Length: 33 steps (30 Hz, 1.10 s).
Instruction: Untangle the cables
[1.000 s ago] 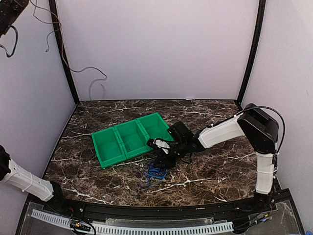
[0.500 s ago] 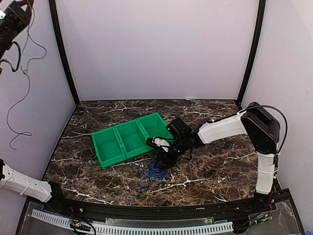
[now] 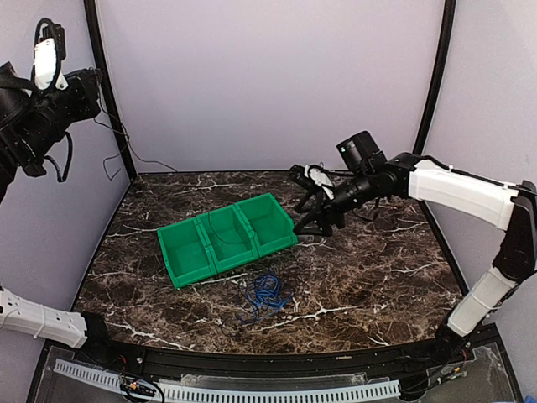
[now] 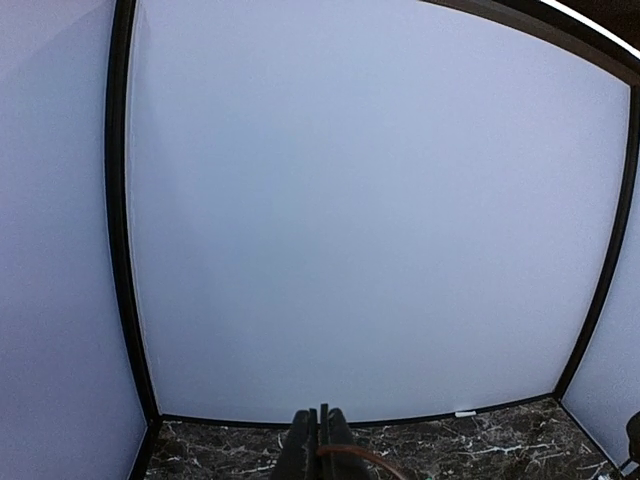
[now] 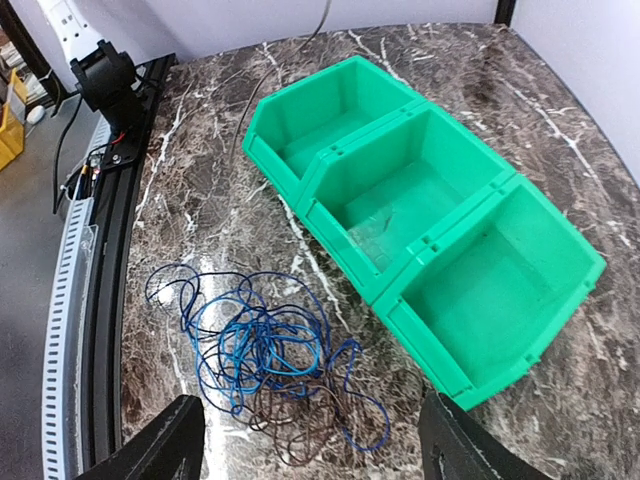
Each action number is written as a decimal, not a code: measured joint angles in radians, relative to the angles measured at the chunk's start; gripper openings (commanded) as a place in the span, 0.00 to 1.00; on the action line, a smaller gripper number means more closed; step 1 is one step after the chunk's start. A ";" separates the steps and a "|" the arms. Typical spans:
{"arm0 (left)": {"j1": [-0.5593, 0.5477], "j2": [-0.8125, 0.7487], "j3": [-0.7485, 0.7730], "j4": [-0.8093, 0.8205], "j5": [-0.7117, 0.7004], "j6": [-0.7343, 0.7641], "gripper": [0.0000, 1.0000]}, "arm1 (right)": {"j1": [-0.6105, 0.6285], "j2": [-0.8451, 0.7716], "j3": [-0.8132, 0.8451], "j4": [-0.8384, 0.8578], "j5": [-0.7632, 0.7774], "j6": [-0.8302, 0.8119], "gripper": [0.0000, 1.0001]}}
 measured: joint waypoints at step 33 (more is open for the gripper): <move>0.044 0.221 0.389 -0.532 0.126 -0.286 0.00 | -0.433 -0.536 -0.639 0.286 -0.021 0.009 0.75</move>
